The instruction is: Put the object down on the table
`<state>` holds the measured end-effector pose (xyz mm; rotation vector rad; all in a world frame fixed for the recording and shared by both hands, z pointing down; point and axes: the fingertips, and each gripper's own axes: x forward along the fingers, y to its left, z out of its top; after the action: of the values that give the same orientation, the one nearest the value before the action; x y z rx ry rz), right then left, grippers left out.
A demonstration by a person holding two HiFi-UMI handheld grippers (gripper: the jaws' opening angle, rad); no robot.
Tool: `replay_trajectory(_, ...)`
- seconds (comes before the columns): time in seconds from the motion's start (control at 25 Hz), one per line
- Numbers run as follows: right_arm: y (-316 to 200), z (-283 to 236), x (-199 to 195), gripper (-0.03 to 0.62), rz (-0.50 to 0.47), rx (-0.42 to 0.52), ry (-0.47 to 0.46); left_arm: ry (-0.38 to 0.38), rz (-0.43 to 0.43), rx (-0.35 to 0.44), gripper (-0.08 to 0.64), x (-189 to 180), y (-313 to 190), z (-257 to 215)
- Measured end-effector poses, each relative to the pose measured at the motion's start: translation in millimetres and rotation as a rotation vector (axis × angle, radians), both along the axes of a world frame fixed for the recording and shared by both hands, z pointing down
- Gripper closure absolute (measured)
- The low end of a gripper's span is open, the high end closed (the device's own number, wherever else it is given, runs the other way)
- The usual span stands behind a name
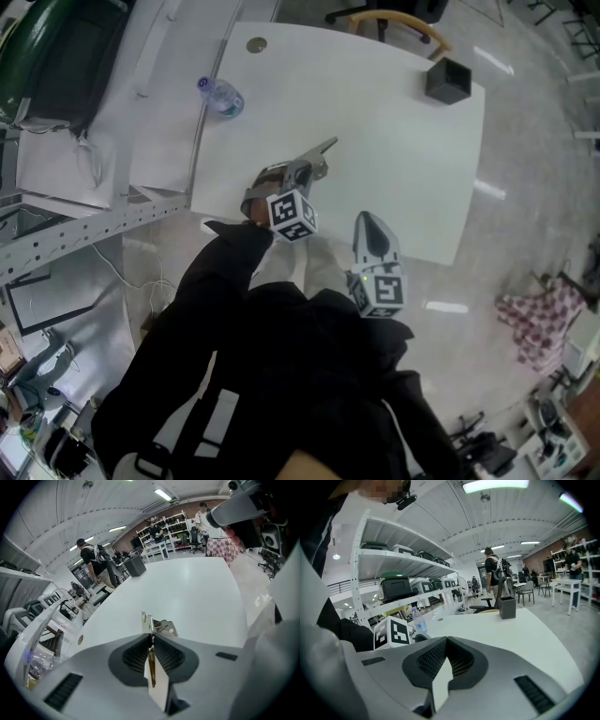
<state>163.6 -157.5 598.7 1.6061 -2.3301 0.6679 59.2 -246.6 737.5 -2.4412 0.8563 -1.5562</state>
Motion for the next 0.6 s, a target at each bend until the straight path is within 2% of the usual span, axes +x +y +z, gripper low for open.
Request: replay_trajectory(0.6, 0, 1, 8, 0.589, 0.018, 0.004, -0.002, -0.022, 0.029, -0.060, 0.500, 8, 7, 16)
